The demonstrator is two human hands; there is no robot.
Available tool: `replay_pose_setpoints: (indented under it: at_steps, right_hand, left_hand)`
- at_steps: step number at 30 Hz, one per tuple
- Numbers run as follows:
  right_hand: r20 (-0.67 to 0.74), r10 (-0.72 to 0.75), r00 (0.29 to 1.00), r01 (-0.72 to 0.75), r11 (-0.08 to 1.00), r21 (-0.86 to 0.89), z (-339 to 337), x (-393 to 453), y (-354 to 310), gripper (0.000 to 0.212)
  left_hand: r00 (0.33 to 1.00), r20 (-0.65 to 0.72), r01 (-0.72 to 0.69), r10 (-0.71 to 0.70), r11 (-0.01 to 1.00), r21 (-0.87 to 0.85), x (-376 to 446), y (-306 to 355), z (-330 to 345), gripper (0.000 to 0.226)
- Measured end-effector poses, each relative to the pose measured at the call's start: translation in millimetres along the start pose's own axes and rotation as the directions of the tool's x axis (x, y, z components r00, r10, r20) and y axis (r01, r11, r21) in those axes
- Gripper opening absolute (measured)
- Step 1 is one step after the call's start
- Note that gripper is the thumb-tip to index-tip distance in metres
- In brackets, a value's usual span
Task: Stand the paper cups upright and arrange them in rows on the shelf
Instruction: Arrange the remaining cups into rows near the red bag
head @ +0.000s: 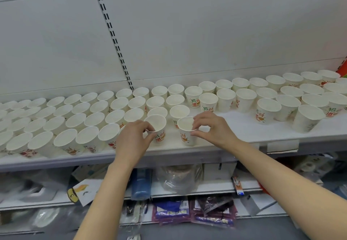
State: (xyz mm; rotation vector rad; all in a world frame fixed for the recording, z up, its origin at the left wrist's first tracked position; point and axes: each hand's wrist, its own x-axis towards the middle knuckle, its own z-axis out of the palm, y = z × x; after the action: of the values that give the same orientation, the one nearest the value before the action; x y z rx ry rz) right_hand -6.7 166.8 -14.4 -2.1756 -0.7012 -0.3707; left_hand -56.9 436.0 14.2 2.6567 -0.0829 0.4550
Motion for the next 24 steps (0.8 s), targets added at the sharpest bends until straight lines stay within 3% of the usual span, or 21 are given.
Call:
replay_pose_setpoints:
  at_steps: [5,8,12,17,24]
  right_hand:
    - [0.052,0.008,0.999,-0.01,0.999,0.036,19.0,4.8,-3.5,0.009]
    - [0.045,0.05,0.998,-0.05,0.999,0.017,22.8,2.2,-4.8,0.019]
    - [-0.095,0.114,0.989,-0.116,0.993,-0.023,40.1,-0.9,-14.7,0.032]
    - [-0.224,0.28,0.934,-0.288,0.958,-0.006,67.9,1.6,-29.1,0.028]
    - [-0.157,0.195,0.968,-0.193,0.981,0.032,62.1,-3.0,-22.8,0.024]
  left_hand:
    - [0.998,0.054,-0.048,0.043,0.995,0.087,1.7,-1.9,5.3,0.009]
    - [0.995,0.067,-0.081,0.074,0.991,0.106,0.4,-2.2,9.4,0.018]
    - [0.99,0.017,-0.14,0.139,0.983,0.116,1.7,-3.7,17.5,0.022]
    - [0.989,0.003,-0.146,0.146,0.986,0.077,2.9,-0.5,23.4,0.013]
    - [0.985,-0.025,-0.171,0.173,0.984,0.057,2.5,-8.3,29.6,0.009]
